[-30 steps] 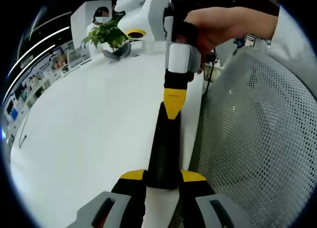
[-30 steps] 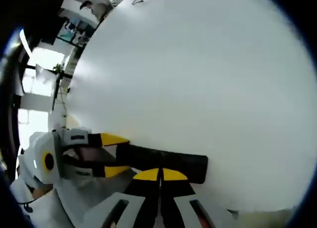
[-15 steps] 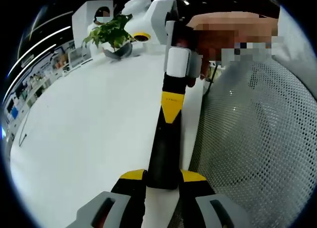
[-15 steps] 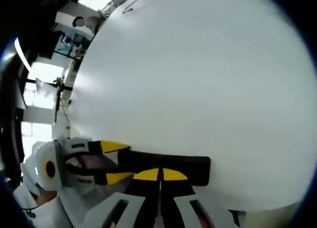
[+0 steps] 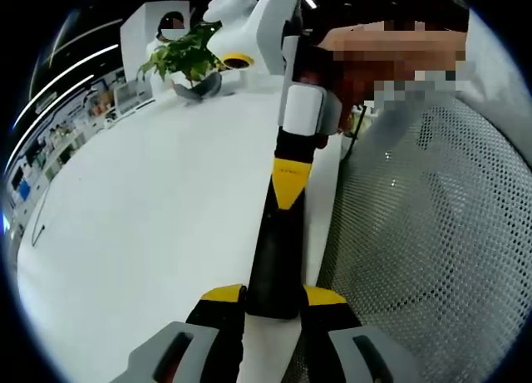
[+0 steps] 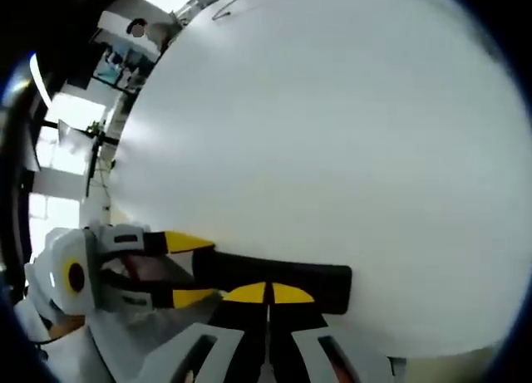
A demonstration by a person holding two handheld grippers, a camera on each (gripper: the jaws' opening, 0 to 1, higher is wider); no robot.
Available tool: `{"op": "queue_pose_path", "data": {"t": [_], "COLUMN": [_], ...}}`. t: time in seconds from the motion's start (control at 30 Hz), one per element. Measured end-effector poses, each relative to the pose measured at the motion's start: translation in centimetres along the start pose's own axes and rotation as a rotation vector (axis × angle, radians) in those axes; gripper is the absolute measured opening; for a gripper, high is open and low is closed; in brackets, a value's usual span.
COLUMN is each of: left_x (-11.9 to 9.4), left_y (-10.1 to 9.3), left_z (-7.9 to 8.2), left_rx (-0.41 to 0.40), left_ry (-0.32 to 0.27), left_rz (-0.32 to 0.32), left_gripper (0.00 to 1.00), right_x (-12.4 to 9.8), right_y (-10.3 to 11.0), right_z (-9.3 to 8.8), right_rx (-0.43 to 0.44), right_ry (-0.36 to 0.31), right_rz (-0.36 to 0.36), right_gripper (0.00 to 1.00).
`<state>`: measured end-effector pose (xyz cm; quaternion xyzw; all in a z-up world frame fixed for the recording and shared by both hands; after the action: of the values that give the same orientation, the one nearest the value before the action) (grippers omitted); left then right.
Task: Press the specified remote control buttons in sequence, fully releasing each button before pressing the next.
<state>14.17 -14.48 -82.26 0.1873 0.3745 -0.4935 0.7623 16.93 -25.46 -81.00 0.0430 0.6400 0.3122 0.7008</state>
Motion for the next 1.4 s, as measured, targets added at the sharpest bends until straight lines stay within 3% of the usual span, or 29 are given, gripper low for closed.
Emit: {"op": "queue_pose_path", "data": {"t": [0.1,0.23,0.27,0.63,0.93,1.4], "left_x": [0.0,0.0,0.0,0.0,0.0,0.0], "left_y": [0.0,0.0,0.0,0.0,0.0,0.0], "left_z": [0.0,0.0,0.0,0.0,0.0,0.0], "left_rx": [-0.001,0.000,0.000,0.011,0.005,0.004], "left_ry": [0.001,0.001,0.001,-0.003,-0.004,-0.003], "left_rz": [0.000,0.001,0.000,-0.002,-0.002,-0.001], "left_gripper": [0.25,0.25,0.25,0.25,0.25,0.25], "right_x": [0.0,-0.2,-0.2,-0.5,-1.1,-0.9], "right_y": [-0.3,-0.1,-0.1,0.3,-0.4,-0.7], "right_z": [-0.1,-0.4,-0.5,-0.8,-1.4,-1.6], "right_rx": [0.004,-0.037,-0.079,-0.224,-0.180,-0.190], "right_ry": [-0.010,-0.075,-0.094,-0.135,-0.132,-0.104], "right_rz": [0.007,0.026,0.021,-0.052,-0.068,-0.084], "right_gripper": [0.00,0.00,0.00,0.00,0.00,0.00]}}
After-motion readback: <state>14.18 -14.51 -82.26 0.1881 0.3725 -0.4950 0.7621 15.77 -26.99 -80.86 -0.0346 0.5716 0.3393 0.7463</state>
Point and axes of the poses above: the point that each gripper's makers call its tool centre point, and the gripper's own axes: x roughly forward along the fingers, y roughly to its left, z roughly out of its top, the point moved 5 cm from there along -x, roughly backward along the fingers, and after that the axes turned 7 degrees about -x, right-handed, at the moved point
